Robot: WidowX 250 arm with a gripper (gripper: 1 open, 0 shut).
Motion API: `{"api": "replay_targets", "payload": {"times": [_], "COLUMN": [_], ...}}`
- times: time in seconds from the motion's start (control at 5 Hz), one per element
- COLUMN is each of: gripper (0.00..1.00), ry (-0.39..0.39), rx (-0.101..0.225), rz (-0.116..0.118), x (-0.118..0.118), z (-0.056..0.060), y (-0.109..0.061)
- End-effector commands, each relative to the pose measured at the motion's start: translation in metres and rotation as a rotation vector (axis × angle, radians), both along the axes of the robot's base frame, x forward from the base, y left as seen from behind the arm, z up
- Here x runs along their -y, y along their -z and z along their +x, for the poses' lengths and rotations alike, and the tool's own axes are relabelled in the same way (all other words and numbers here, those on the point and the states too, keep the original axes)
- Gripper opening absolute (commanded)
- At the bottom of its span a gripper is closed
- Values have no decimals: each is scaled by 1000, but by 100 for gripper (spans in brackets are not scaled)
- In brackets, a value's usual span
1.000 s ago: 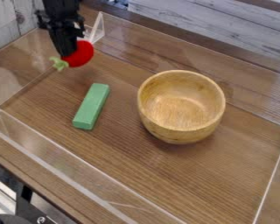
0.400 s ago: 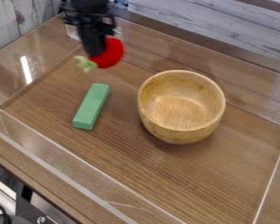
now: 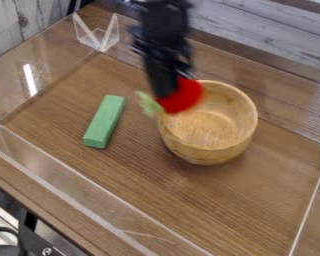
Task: Move the red object to the right side of the table
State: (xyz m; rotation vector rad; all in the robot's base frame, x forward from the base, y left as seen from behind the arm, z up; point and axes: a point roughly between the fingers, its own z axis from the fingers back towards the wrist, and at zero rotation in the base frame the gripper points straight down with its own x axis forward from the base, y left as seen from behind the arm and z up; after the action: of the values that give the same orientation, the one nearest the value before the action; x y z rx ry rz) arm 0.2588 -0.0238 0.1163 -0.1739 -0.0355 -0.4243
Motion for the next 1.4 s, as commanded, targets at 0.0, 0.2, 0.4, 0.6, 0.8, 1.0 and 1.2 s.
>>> {"api": "replay_targets", "payload": {"times": [0.0,0.2,0.4,0.6,0.8,1.0,1.2], "gripper": [0,0,100,0,0,0,0], "ry": [71,144,227,286,229,175,269], "rx": [38,42,49,67,92,112,122], "rz": [-4,-20,-43,-58,-61,-61,-74], "x": [33,62,83,93,99,103,92], "z": [-14,-27,-39,-48,-49,-49,-54], "y": [0,15,25,30,37,42,45]}}
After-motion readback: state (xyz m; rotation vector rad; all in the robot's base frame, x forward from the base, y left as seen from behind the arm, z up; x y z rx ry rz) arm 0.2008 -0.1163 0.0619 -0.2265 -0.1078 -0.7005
